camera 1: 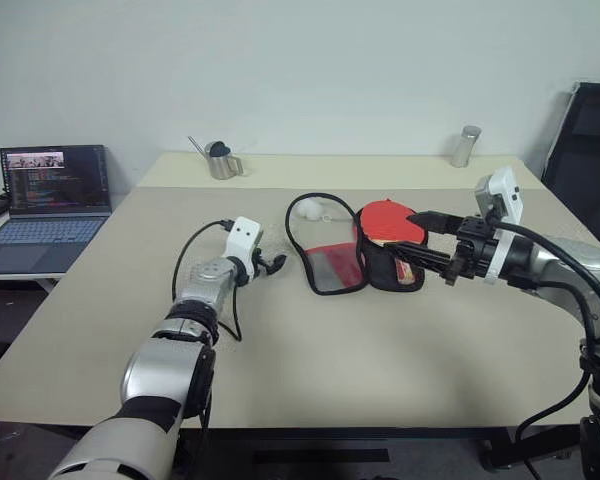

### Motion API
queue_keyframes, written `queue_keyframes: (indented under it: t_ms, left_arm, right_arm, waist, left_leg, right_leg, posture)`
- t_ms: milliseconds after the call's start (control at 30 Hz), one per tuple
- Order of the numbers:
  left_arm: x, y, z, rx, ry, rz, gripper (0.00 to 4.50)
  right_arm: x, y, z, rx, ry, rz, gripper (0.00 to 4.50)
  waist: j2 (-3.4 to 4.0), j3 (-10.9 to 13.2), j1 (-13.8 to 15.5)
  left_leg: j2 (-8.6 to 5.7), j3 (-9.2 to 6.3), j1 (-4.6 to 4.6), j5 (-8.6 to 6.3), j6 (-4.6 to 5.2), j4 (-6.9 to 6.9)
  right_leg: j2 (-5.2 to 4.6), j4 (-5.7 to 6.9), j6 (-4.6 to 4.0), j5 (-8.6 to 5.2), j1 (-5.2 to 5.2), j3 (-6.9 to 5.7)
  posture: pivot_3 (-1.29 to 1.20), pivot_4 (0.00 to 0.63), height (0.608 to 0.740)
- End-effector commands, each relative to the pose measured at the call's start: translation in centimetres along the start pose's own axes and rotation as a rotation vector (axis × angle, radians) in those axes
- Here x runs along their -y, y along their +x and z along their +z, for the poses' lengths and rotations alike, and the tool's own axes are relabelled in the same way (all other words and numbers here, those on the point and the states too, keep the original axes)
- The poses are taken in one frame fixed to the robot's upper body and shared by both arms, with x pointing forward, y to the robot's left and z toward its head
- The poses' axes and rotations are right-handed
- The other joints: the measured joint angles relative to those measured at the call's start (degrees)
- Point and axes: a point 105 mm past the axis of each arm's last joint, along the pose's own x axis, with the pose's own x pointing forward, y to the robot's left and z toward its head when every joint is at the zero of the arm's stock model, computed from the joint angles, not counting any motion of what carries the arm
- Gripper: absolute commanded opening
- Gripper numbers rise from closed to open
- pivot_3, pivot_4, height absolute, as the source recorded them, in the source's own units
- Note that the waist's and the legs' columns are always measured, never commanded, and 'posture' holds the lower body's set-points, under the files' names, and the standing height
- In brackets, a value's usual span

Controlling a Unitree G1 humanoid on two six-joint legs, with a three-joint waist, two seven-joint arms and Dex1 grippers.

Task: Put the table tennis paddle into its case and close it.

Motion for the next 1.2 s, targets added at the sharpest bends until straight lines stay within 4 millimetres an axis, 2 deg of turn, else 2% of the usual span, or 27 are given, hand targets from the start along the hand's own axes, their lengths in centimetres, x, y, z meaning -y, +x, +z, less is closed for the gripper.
queue_keyframes:
  t_ms: [33, 233, 600, 700, 867, 1200]
  left_arm:
    - [-0.1, 0.3, 1.5, 0.036, 0.006, 0.026, 4.5]
    - [1.2, 1.0, 2.1, 0.059, -0.041, 0.013, 4.5]
    - [4.0, 2.1, 5.5, 0.147, -0.112, -0.065, 4.5]
    - [5.5, 2.2, 6.8, 0.185, -0.15, -0.166, 4.5]
    - [7.5, 2.2, 7.6, 0.201, -0.174, -0.284, 4.5]
    - [14.4, 3.0, 10.9, 0.246, -0.163, -0.455, 4.5]
  right_arm:
    - [-0.5, -0.8, 1.3, 0.035, -0.048, -0.007, 4.47]
    - [-0.4, -1.4, 1.4, 0.039, -0.049, -0.045, 4.47]
    - [-0.5, -2.5, 1.2, 0.031, -0.049, -0.084, 4.47]
    - [-0.4, -2.7, 1.0, 0.021, -0.051, -0.09, 4.47]
    - [-0.5, -2.9, 0.8, 0.016, -0.054, -0.099, 4.47]
    - [-0.3, -4.2, 1.0, 0.009, -0.06, -0.156, 4.47]
  waist:
    - [0.0, 0.0, -0.06]
    - [-0.02, 0.01, 0.01]
    - [-0.09, 0.05, 0.1]
    - [-0.1, 0.06, 0.19]
    - [-0.1, 0.06, 0.73]
    - [-0.14, 0.07, 2.17]
  left_leg:
    - [0.0, 0.02, 0.0, 0.0, 0.0, 0.0]
    - [0.01, 0.02, -0.02, 0.0, 0.0, 0.24]
    - [-0.01, -0.05, -0.08, 0.0, 0.02, 0.66]
    - [-0.02, -0.06, -0.09, 0.0, 0.02, 0.66]
    - [-0.03, -0.05, -0.09, 0.0, 0.02, 0.66]
    - [-0.1, -0.08, -0.16, 0.0, 0.03, 0.7]
  right_leg:
    - [0.0, 0.04, 0.0, 0.0, -0.03, 0.01]
    - [0.0, 0.25, 0.0, 0.0, -0.04, 0.01]
    - [0.01, 0.63, 0.02, 0.01, -0.03, -0.03]
    - [0.01, 0.61, 0.02, 0.01, -0.03, -0.04]
    - [0.01, 0.6, 0.02, 0.01, -0.02, -0.03]
    - [-0.01, 0.55, 0.03, 0.01, -0.02, -0.02]
  posture:
    - [0.0, 0.15, 0.74]
    - [0.0, 0.15, 0.74]
    - [0.0, 0.15, 0.74]
    - [0.0, 0.15, 0.74]
    - [0.0, 0.15, 0.74]
    - [0.0, 0.15, 0.74]
